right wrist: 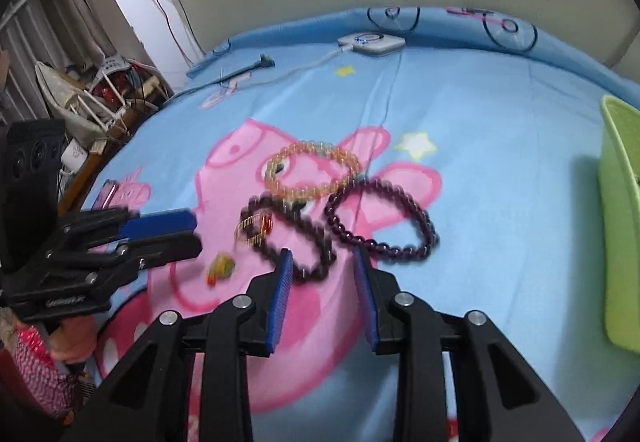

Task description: Organize jewelry

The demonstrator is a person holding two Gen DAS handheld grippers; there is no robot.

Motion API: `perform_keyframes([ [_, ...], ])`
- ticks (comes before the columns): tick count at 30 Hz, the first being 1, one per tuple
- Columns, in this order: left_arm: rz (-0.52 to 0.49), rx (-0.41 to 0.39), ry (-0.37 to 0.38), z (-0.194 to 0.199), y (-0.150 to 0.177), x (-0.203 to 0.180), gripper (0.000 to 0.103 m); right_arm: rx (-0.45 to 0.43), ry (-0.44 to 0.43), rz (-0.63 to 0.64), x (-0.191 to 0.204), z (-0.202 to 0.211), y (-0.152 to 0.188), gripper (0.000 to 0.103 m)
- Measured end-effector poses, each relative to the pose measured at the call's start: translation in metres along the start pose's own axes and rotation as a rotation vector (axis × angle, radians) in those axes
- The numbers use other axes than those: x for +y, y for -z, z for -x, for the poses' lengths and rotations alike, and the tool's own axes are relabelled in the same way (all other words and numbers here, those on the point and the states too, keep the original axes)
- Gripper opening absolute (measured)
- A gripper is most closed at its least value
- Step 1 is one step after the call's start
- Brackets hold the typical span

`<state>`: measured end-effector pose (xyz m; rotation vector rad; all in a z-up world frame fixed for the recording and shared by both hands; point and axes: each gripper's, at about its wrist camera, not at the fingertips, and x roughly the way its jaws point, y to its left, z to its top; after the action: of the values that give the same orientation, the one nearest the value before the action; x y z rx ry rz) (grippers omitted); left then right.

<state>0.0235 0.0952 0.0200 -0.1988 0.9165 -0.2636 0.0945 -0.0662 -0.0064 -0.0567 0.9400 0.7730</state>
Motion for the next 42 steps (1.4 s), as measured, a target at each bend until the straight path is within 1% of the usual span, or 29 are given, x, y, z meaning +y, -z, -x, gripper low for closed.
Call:
perform_keyframes([
  [3,0.014,-0.010,-0.006,0.004,0.000,0.005,0.027,-0.001,-0.020,-0.008,0.003,-0.004,-0.006,0.000],
  [5,0.022,-0.028,-0.010,0.010,0.000,0.007,0.027,-0.034,-0.045,0.000,0.009,0.008,-0.010,0.000],
  [6,0.022,-0.040,-0.009,0.014,0.000,0.008,0.027,-0.061,-0.073,-0.003,0.012,0.018,-0.013,0.000],
  [9,-0.005,-0.070,-0.001,0.023,-0.001,0.001,0.027,-0.125,-0.121,0.013,0.021,0.046,-0.021,0.000],
  [11,-0.041,-0.082,0.016,0.026,-0.004,-0.010,0.027,-0.150,-0.136,0.029,0.027,0.060,-0.024,0.000],
  [12,-0.062,-0.085,0.021,0.026,-0.007,-0.017,0.029,-0.157,-0.142,0.033,0.029,0.065,-0.026,0.000],
  [14,-0.093,-0.092,0.030,0.027,-0.011,-0.027,0.036,-0.178,-0.149,0.044,0.032,0.078,-0.028,0.000],
  [15,-0.106,-0.100,0.037,0.028,-0.013,-0.032,0.036,-0.187,-0.152,0.046,0.033,0.083,-0.029,0.000],
  [18,-0.156,-0.122,0.057,0.030,-0.021,-0.051,0.036,-0.214,-0.162,0.043,0.030,0.102,-0.031,0.000],
  [24,-0.220,-0.154,0.070,0.026,-0.038,-0.079,0.036,-0.252,-0.167,0.034,0.020,0.130,-0.026,0.000],
  [27,-0.250,-0.144,0.105,0.020,-0.048,-0.097,0.036,-0.267,-0.152,0.030,0.013,0.139,-0.023,0.000],
  [31,-0.314,-0.144,0.169,0.011,-0.059,-0.131,0.036,-0.285,-0.130,0.001,-0.007,0.156,-0.013,0.000],
  [32,-0.326,-0.143,0.179,0.009,-0.061,-0.138,0.035,-0.290,-0.127,-0.008,-0.012,0.160,-0.012,0.000],
  [33,-0.342,-0.143,0.189,0.006,-0.063,-0.145,0.020,-0.295,-0.124,-0.019,-0.017,0.164,-0.010,0.000],
  [34,-0.360,-0.133,0.204,0.002,-0.066,-0.154,0.013,-0.304,-0.118,-0.031,-0.024,0.169,-0.008,0.000],
  [35,-0.370,-0.121,0.218,-0.002,-0.068,-0.161,0.009,-0.314,-0.106,-0.040,-0.031,0.175,-0.006,0.000],
  [42,-0.420,-0.082,0.273,-0.028,-0.091,-0.211,0.009,-0.367,-0.035,-0.116,-0.083,0.202,0.008,0.000],
])
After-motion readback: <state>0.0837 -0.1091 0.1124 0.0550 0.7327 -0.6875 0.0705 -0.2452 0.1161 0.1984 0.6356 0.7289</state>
